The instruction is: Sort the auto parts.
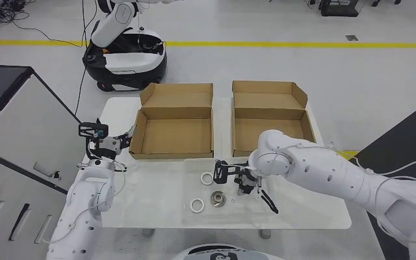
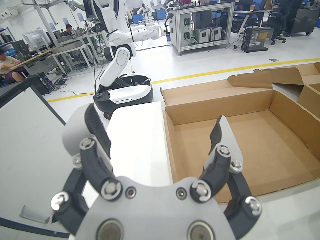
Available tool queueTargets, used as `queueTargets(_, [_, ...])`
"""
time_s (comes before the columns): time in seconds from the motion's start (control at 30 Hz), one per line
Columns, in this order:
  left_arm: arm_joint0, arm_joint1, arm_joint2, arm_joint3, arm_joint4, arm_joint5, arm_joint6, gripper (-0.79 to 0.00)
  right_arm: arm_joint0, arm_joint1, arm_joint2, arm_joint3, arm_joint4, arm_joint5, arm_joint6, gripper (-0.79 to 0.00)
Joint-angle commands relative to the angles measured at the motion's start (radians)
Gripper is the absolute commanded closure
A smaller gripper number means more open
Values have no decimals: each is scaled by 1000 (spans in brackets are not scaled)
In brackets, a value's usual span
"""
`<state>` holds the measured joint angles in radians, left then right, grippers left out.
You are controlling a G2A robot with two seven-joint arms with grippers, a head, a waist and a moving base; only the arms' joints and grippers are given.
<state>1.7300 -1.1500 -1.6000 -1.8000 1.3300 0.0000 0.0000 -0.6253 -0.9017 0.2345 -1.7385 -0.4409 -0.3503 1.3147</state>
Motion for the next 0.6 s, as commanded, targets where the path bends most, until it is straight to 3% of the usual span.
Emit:
queueTargets(0.0, [0, 0, 0, 0, 0, 0, 0, -785, -4, -1, 3, -2, -2, -1, 2, -262])
queueTargets(0.1, [0, 0, 0, 0, 0, 0, 0, -785, -10, -4, 7, 0, -7, -1, 3, -194])
queueTargets(0.2, [0, 0, 0, 0, 0, 0, 0, -785, -16, -6, 11, 3, -16, -5, 3, 0])
queueTargets(0.57, [0, 0, 0, 0, 0, 0, 0, -785, -8, 16, 91, -46, 36, -33, 25, 0])
